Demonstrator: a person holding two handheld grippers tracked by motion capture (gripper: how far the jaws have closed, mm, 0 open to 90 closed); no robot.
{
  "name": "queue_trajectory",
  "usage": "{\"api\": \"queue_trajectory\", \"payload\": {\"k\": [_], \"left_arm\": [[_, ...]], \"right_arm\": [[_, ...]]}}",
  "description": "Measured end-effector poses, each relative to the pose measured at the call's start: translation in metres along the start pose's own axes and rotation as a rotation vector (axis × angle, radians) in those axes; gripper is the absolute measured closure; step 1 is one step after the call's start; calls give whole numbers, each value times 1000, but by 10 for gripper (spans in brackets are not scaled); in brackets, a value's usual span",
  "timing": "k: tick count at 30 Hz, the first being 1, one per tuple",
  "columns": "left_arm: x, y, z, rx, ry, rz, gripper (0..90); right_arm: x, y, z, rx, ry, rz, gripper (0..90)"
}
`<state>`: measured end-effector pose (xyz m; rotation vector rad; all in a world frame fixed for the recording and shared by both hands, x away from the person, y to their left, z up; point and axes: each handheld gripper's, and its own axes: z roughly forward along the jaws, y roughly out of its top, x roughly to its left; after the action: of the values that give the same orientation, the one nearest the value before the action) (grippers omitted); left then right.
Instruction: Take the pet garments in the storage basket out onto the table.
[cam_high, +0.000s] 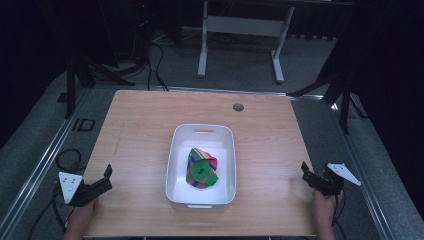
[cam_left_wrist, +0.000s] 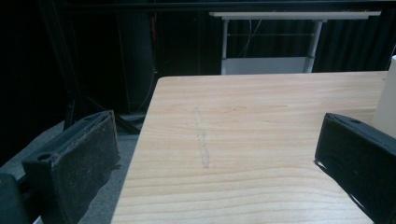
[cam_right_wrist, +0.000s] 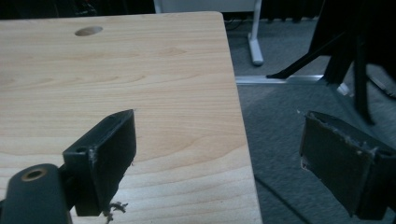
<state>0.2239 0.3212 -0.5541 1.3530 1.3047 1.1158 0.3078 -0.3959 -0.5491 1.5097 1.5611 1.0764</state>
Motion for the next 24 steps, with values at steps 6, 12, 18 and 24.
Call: {"api": "queue_trajectory", "payload": {"k": [6,12,18,24], "left_arm": [[6,-4,-2,11,2,0,3],[1,-4,0,22,-17,30,2],[1,-5,0,14,-44,22,2],[-2,-5,1,20,-68,34,2]], "right_arm": [[-8,1,-2,26,33,19,131],[-16,6,3,198,208,-108,138],[-26,9,4,315,433,-269,140],[-9,30,-1,504,631,-505,141]]}}
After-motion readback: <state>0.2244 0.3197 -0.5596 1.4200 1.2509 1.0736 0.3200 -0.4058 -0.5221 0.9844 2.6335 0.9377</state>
